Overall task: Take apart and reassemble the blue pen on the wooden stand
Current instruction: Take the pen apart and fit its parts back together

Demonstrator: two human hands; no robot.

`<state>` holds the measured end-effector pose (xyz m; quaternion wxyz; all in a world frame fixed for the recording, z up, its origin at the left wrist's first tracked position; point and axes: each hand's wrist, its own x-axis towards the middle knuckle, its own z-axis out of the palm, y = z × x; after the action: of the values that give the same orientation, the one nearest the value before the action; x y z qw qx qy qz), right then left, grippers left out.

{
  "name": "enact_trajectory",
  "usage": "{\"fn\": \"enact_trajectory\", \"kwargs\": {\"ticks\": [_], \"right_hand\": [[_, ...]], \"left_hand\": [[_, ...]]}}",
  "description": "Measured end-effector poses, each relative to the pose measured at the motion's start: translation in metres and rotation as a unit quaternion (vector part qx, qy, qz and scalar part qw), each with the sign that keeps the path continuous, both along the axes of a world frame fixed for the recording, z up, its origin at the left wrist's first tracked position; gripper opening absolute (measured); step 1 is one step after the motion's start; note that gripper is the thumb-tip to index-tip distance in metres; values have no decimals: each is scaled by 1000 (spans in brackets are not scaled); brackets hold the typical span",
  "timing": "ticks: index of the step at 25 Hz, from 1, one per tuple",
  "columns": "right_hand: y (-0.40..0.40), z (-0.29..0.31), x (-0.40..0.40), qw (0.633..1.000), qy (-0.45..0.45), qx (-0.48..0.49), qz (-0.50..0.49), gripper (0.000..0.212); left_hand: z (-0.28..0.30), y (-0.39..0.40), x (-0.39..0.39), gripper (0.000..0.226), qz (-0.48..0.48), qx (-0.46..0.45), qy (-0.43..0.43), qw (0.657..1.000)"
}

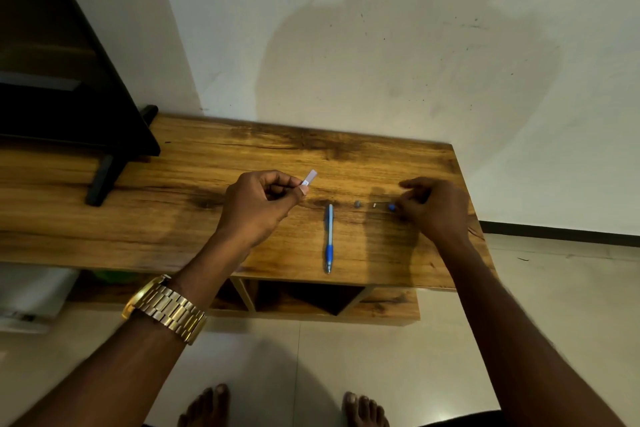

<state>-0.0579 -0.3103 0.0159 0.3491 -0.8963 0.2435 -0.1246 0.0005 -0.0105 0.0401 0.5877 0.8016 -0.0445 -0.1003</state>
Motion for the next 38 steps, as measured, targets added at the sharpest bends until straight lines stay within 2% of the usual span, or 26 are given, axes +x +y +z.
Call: {"fn": "enact_trajectory", "kwargs": {"ticks": [1,2,3,4,5,6,7,9,11,14,18,23,26,29,32,34,35,38], "right_hand": [[3,4,1,992,-59,96,-58,19],[11,9,3,950,-125,271,-98,25],[25,11,5,862,-172,468,-94,38],[42,11,8,756,-192,622,-63,54],[60,9,12,669,-193,717,-30,70],[75,5,14,605,-194,772,3,84],[88,1,15,560,-202,803,37,94],[103,-3,18,498,-227,833,86,107],[103,-7,19,460,-253,844,108,111],[104,-14,20,431,-269,849,143,111],[103,-14,18,427,-270,853,135,110],[103,-13,18,440,-274,845,129,110],[102,-15,18,445,-269,846,120,108],[97,-11,15,451,-265,847,94,108],[88,-10,13,460,-261,846,68,106],[84,-10,12,468,-258,844,51,106],[82,-10,12,476,-254,841,43,106],[77,-6,10,504,-244,828,23,105]], "left_hand": [[2,-1,-1,14,0,-14,7,1000],[4,-2,-2,14,-4,-31,17,999],[8,-5,-5,14,-14,-47,24,998],[13,-8,-10,13,-30,-57,29,998],[18,-13,-15,12,-49,-59,31,997],[22,-19,-20,12,-72,-52,31,996],[26,-25,-25,12,-93,-40,28,994],[34,-34,-35,12,-111,2,9,994],[44,-44,-42,13,-107,77,-49,990],[61,-51,-49,11,-82,180,-158,967],[65,-59,-49,11,-88,231,-263,933],[65,-69,-49,14,-72,244,-300,919],[65,-69,-46,12,-65,243,-293,922],[66,-58,-39,10,-29,201,-252,946],[55,-31,-20,14,49,116,-162,979],[40,-12,-6,12,93,56,-101,989],[31,-6,-1,9,102,59,-88,989],[-5,8,7,11,81,186,-107,973]]}}
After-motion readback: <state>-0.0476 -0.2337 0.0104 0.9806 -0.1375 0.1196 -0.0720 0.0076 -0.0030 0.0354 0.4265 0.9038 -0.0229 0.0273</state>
